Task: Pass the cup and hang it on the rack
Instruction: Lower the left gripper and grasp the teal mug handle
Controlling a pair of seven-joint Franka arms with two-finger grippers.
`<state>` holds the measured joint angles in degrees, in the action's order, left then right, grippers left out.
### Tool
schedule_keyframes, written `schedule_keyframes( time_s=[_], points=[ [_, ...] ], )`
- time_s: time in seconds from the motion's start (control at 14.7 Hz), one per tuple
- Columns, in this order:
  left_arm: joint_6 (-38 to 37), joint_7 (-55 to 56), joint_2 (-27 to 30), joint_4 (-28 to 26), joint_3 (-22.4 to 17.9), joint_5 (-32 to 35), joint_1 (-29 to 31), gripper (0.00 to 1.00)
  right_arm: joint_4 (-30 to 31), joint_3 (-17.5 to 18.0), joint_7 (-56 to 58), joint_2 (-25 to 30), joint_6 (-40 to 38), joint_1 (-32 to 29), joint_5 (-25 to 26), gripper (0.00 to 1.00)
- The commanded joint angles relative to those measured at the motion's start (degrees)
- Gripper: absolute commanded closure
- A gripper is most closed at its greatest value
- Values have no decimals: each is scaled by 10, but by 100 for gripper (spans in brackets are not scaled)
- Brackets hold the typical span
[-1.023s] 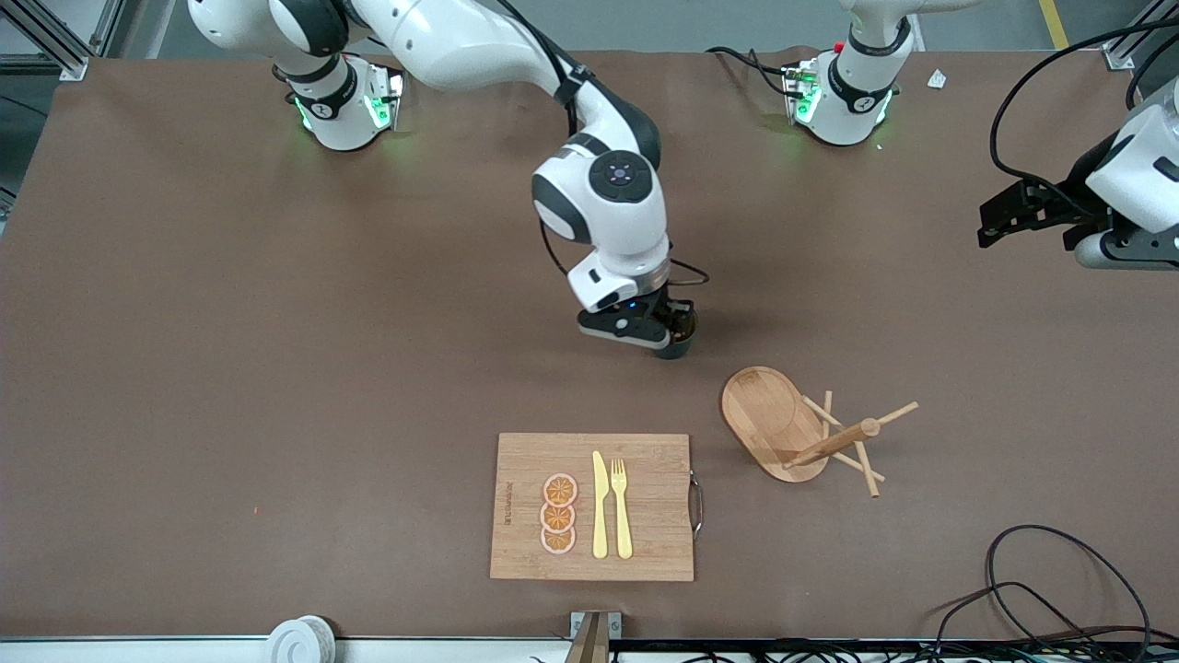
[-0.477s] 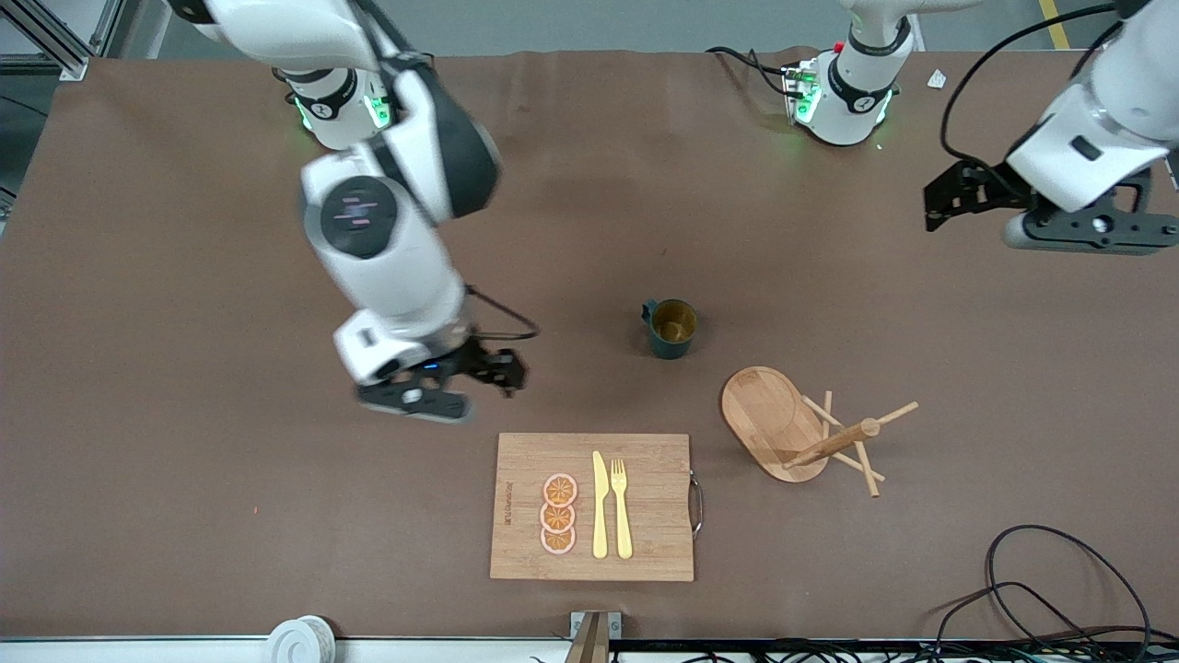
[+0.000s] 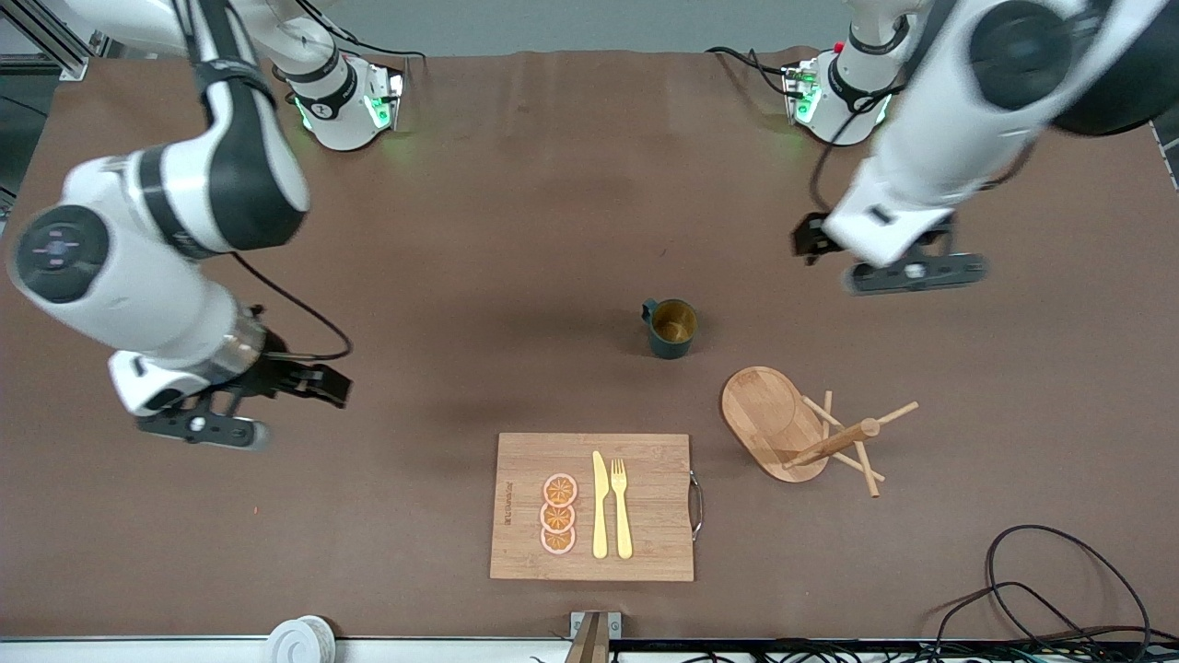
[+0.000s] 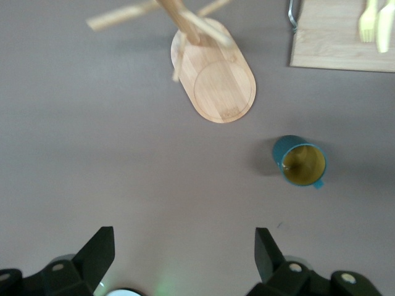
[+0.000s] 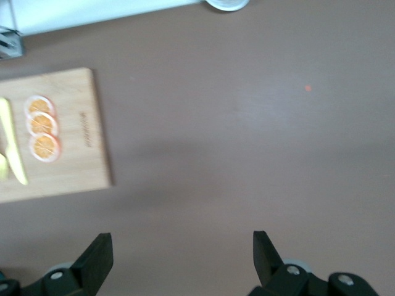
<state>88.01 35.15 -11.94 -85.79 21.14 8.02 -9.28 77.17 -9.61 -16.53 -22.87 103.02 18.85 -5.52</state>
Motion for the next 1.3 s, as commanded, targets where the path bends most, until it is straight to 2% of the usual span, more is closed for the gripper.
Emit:
schedule_keyframes(
  time_s=[0.0,0.34,0.55,0.68,0.75,0.95,1.02,1.23],
  points=[
    [12,113,-64,12,2,55,-81,1,119,13,57,108,10,-38,16,0],
    [28,363,-172,12,2,165,-207,1,198,13,112,209,7,-65,62,0],
    [70,502,-221,10,1,244,-276,1,200,13,138,225,5,-83,63,0],
    [71,557,-251,6,1,297,-293,1,200,13,146,235,-10,-93,64,0],
    [71,573,-263,5,1,314,-304,1,200,21,147,238,-12,-114,63,0],
    [71,663,-288,-2,1,377,-325,1,199,120,148,248,-19,-215,63,0],
    [71,687,-296,-4,0,392,-334,1,198,142,148,250,-21,-240,63,0],
    [69,805,-311,-41,0,462,-356,1,186,144,145,246,-38,-242,63,0]
  ],
)
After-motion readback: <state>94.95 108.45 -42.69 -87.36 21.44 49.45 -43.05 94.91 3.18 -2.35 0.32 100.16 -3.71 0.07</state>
